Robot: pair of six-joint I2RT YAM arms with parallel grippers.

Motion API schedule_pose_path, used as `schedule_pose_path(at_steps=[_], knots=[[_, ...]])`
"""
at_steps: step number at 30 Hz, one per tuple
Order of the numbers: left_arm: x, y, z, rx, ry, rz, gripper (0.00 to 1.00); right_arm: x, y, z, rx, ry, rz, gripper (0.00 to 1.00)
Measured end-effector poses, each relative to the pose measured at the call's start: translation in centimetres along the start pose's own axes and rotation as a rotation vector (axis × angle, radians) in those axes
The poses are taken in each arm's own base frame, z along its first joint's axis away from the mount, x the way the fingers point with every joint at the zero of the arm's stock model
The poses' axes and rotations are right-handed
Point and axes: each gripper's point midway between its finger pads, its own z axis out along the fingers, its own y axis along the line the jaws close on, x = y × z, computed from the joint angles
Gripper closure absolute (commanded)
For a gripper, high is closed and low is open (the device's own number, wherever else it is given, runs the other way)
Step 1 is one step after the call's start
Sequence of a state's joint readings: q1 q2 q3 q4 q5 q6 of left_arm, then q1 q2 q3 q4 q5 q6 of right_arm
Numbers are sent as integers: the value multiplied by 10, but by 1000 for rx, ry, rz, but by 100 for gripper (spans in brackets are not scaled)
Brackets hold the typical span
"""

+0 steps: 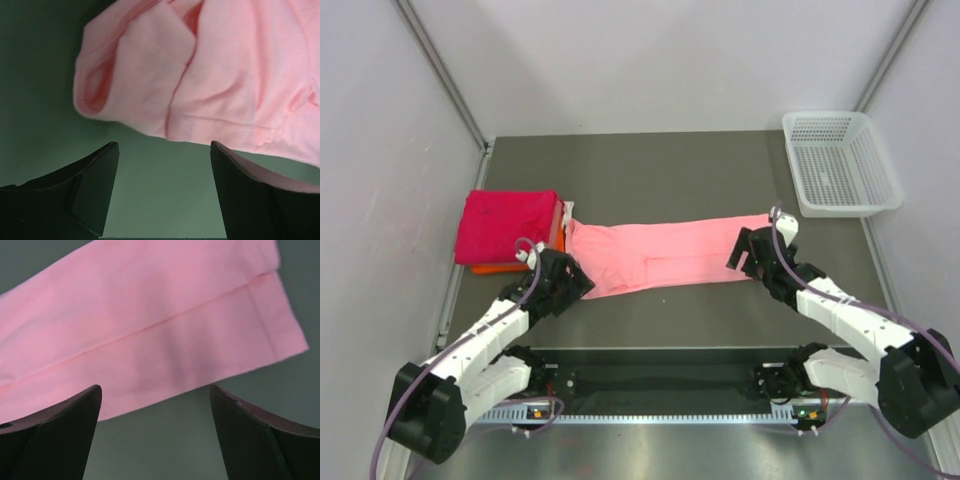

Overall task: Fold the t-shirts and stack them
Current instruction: Fold the tshirt

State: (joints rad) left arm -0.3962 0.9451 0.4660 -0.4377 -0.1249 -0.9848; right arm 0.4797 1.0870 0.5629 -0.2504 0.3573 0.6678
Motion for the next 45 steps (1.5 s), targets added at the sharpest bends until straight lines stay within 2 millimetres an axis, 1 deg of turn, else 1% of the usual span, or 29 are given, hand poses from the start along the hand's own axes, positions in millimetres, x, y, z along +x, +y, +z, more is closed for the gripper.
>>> schedule_pose_path(at_steps=[3,7,10,12,15,17,21,24,27,30,31,32,33,34,35,36,37,40,42,43,45], knots=[[8,11,3,-18,10,-36,23,-8,-22,-7,89,-56,23,13],[14,17,8,-9,1,-81,26,-13,-49,-10,206,-101,84,22],[10,12,11,23,-26,-122,27,-15,-70,-9,291,-114,155,25],[7,8,14,43,-42,-143,27,-18,-80,-8,322,-125,195,26],[4,5,16,57,-59,-171,28,-18,-95,-1,372,-110,246,27],[2,1,19,66,-67,-188,30,-14,-102,6,394,-87,265,28],[-2,-7,26,92,-78,-225,31,3,-106,22,420,-6,271,32],[-4,-12,30,105,-83,-245,32,12,-107,31,441,38,272,41],[-8,-18,35,112,-89,-260,32,11,-106,37,459,40,286,55],[-12,-22,39,109,-96,-267,33,6,-105,43,468,28,302,62],[-13,-23,41,105,-99,-268,34,4,-104,46,470,21,306,68],[-15,-25,43,100,-104,-268,36,2,-103,49,469,16,310,71],[-17,-26,45,95,-106,-267,40,0,-101,52,467,8,314,76],[-18,-28,48,86,-106,-264,44,-2,-100,54,464,3,317,82],[-19,-30,51,82,-104,-265,47,-3,-99,56,460,-1,318,86],[-20,-32,54,74,-102,-262,52,-4,-98,58,457,-6,324,96],[-21,-34,56,67,-99,-259,53,-5,-97,58,452,-8,326,100],[-23,-39,64,51,-84,-248,58,-5,-96,59,448,-7,330,100],[-24,-43,69,43,-80,-241,63,-4,-95,58,440,-5,330,100],[-25,-45,71,39,-79,-236,67,-3,-94,56,433,-2,330,100],[-28,-48,76,31,-77,-224,72,0,-91,51,416,8,321,100]])
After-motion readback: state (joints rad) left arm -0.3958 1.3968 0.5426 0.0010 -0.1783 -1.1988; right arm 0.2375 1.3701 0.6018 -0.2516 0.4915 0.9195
